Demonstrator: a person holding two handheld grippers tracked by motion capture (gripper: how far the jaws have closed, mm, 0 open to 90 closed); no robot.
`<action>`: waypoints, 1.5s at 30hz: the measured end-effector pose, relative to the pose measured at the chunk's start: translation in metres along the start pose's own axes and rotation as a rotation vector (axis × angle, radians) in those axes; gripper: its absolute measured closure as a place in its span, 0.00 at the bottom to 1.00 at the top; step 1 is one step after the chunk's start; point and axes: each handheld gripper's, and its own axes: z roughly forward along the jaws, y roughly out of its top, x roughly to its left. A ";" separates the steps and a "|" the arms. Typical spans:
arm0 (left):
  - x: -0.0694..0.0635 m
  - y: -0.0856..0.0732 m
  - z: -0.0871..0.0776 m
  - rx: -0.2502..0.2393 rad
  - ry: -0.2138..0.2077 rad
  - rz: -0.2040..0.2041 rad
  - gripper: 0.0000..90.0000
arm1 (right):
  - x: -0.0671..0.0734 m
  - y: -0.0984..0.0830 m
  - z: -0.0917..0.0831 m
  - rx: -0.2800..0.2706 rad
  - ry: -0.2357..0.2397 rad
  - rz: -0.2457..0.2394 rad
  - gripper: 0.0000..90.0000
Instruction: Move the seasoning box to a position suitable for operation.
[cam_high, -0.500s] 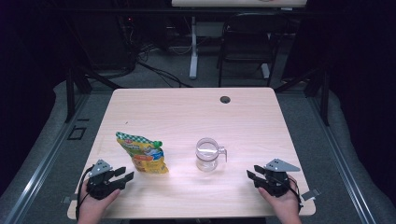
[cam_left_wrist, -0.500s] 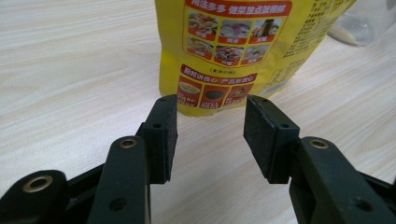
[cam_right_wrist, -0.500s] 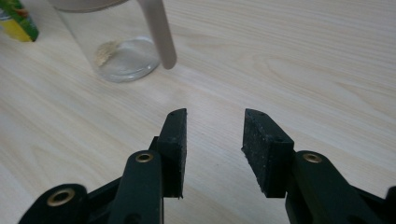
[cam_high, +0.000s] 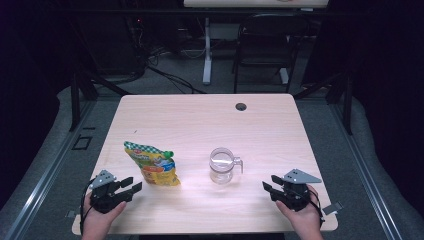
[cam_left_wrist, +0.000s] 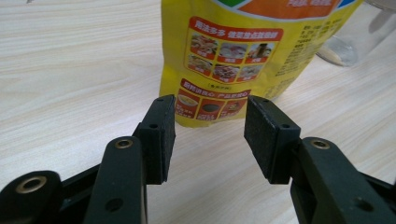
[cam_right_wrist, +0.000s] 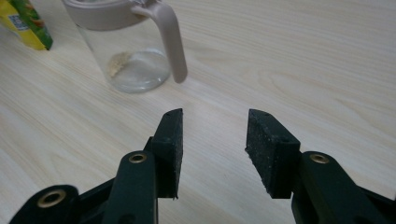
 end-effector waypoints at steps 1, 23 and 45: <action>0.000 0.000 0.000 0.000 -0.001 0.002 0.59 | 0.003 0.002 0.001 0.014 0.019 -0.024 0.65; -0.003 -0.004 -0.004 -0.013 -0.002 0.003 0.60 | 0.025 0.034 0.066 0.016 -0.006 -0.070 0.72; -0.013 -0.008 -0.009 0.001 -0.012 0.047 0.62 | 0.029 0.046 0.085 0.027 -0.008 -0.132 0.84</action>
